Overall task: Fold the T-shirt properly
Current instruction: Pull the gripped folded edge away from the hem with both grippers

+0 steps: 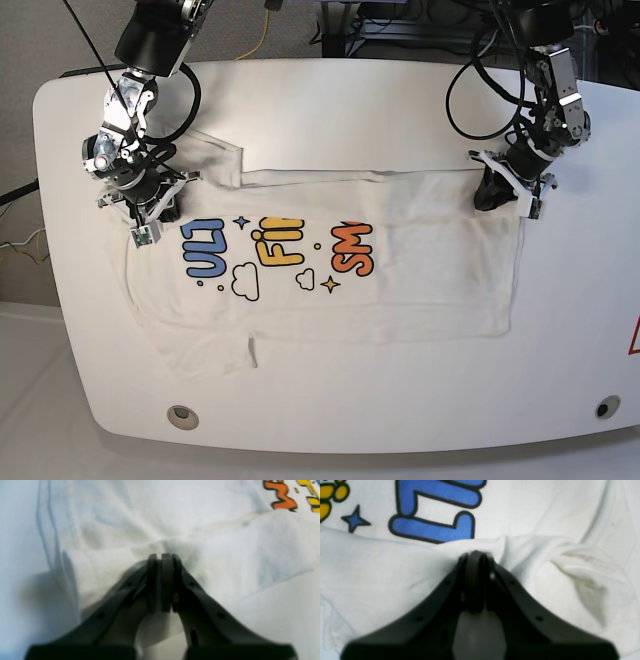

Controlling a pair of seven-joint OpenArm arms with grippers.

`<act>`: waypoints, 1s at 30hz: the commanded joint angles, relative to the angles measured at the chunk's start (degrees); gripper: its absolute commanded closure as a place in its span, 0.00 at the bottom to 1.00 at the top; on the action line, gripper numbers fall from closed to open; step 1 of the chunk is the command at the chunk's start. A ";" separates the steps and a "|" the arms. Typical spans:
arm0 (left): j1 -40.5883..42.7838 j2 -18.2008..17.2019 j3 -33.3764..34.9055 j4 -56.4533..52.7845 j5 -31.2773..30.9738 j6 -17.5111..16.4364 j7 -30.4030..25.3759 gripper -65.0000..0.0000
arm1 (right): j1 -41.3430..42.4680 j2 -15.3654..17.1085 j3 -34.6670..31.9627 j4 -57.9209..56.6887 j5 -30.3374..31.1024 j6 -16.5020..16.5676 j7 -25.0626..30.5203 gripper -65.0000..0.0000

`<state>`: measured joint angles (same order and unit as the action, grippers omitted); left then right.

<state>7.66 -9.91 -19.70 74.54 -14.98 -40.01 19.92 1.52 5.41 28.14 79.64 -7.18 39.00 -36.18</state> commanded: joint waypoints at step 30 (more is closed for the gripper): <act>11.11 -0.33 0.14 0.05 2.72 0.01 4.39 0.95 | -10.79 -0.35 0.04 3.57 -5.26 1.00 -9.49 0.92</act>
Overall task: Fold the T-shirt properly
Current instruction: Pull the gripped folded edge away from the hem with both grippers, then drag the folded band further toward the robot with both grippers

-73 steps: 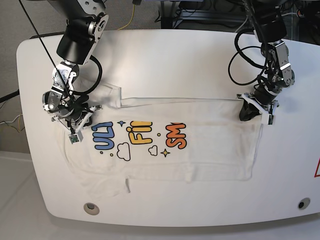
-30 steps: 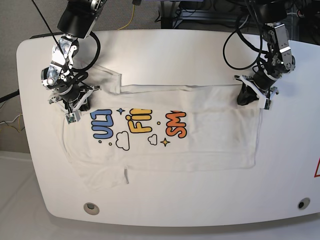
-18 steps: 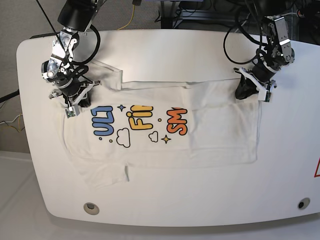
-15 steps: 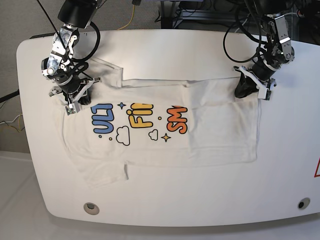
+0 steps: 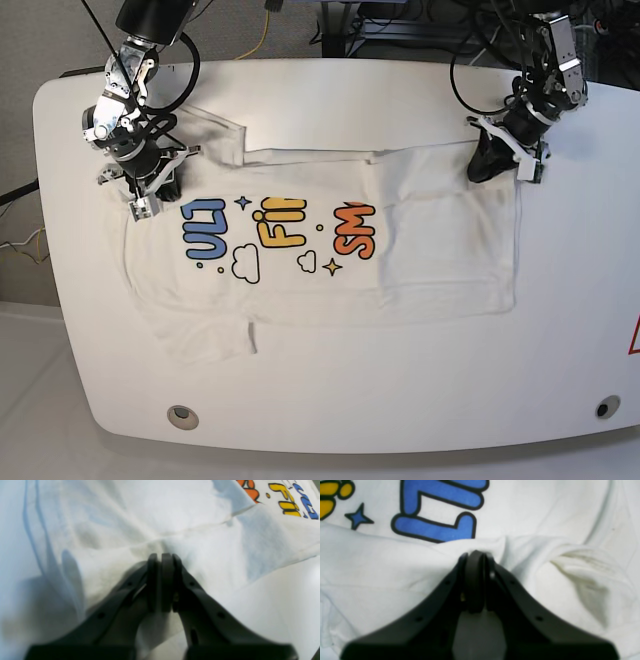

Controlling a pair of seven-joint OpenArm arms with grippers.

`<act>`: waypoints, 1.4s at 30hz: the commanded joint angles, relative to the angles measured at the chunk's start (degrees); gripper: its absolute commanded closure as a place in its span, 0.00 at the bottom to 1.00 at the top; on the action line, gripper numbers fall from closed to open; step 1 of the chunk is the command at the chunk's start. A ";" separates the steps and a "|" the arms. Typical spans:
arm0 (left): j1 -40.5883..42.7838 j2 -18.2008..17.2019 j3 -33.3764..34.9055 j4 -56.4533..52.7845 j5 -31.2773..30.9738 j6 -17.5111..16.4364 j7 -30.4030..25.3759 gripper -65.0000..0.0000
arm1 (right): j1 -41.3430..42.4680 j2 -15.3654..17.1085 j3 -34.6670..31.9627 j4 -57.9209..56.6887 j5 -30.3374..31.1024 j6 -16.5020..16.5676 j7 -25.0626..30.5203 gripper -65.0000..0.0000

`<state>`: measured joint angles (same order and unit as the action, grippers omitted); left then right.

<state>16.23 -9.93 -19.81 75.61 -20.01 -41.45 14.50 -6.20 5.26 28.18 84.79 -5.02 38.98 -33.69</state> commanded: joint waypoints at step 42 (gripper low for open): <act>6.32 -3.82 -0.19 3.90 15.66 1.45 10.42 0.95 | -6.24 2.88 2.72 0.17 -7.51 1.02 -11.89 0.92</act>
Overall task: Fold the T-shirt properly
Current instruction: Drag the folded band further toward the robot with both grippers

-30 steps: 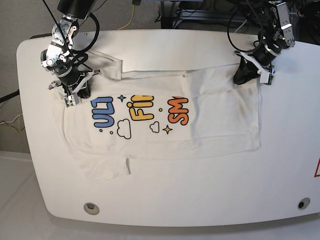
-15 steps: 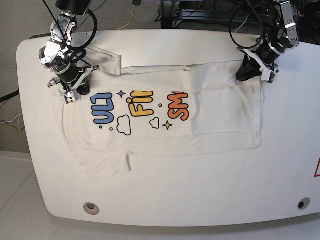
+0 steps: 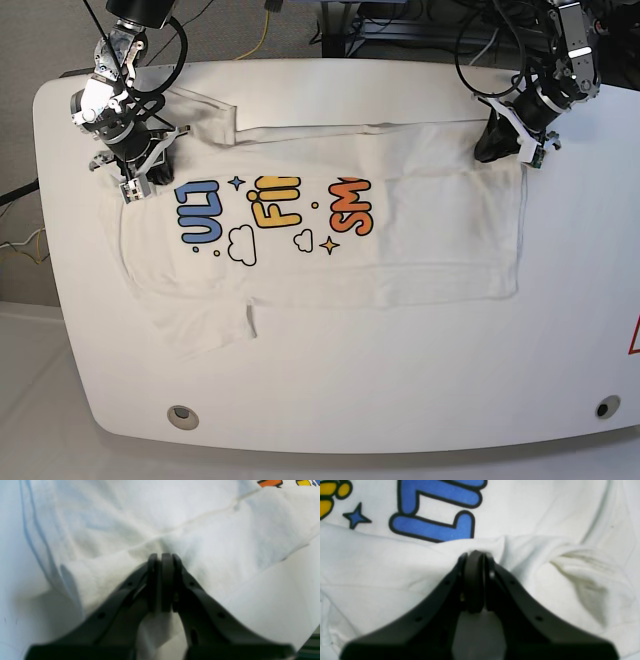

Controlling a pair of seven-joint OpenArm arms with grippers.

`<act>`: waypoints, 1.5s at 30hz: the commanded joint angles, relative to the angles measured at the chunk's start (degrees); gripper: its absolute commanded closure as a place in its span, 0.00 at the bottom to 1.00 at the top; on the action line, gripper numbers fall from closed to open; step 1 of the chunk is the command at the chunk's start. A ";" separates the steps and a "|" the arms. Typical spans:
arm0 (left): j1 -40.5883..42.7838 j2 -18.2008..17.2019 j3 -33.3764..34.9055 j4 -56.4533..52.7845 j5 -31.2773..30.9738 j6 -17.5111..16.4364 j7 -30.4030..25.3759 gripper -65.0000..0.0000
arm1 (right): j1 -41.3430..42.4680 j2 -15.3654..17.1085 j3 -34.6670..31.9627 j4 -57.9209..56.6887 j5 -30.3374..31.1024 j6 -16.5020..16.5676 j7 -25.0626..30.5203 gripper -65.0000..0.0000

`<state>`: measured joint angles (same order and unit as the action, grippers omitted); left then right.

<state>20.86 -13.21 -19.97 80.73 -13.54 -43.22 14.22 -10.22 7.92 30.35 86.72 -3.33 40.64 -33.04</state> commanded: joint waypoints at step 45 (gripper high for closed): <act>8.98 1.92 -3.37 2.04 11.83 3.22 14.13 0.96 | -12.33 0.65 0.90 -1.57 -9.11 -0.64 -12.37 0.92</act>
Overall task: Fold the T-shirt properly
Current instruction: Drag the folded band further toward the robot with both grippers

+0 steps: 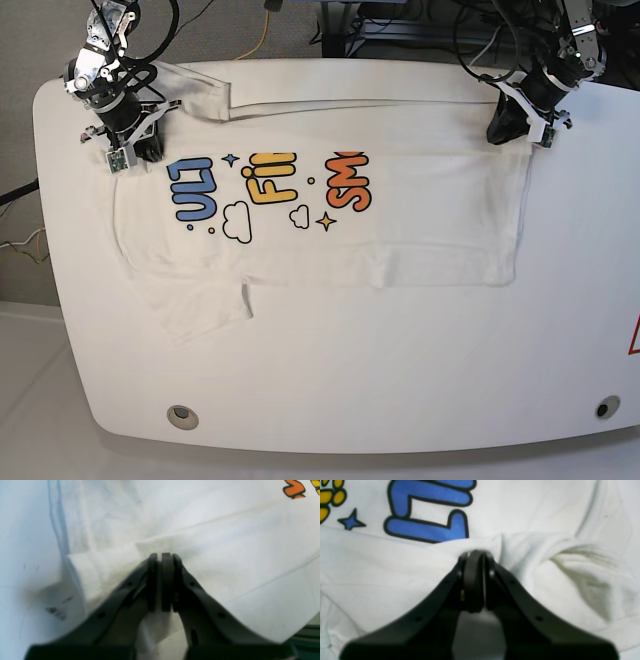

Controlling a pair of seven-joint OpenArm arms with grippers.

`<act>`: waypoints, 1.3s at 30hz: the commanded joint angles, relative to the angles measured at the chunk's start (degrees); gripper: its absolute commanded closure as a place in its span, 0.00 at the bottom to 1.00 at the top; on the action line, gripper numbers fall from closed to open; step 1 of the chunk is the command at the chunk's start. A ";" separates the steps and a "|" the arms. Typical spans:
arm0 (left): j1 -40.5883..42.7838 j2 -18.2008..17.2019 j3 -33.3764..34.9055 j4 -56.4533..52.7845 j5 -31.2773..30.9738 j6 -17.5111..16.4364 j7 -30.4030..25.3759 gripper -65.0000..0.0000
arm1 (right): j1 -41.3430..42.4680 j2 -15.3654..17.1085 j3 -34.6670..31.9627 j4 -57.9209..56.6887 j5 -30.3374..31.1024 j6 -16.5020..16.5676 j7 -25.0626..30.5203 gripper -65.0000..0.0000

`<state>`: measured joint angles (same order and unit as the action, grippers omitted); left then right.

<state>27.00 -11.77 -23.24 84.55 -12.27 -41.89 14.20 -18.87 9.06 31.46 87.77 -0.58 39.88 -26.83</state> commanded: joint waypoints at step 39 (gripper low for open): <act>4.07 2.32 -5.19 -1.34 10.56 1.89 14.16 0.62 | -4.91 -0.58 -0.21 -1.13 -11.33 0.12 -18.58 0.91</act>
<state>28.80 -9.41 -27.81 84.60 -13.63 -44.93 14.28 -21.15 9.02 31.55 88.42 -0.10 39.90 -23.40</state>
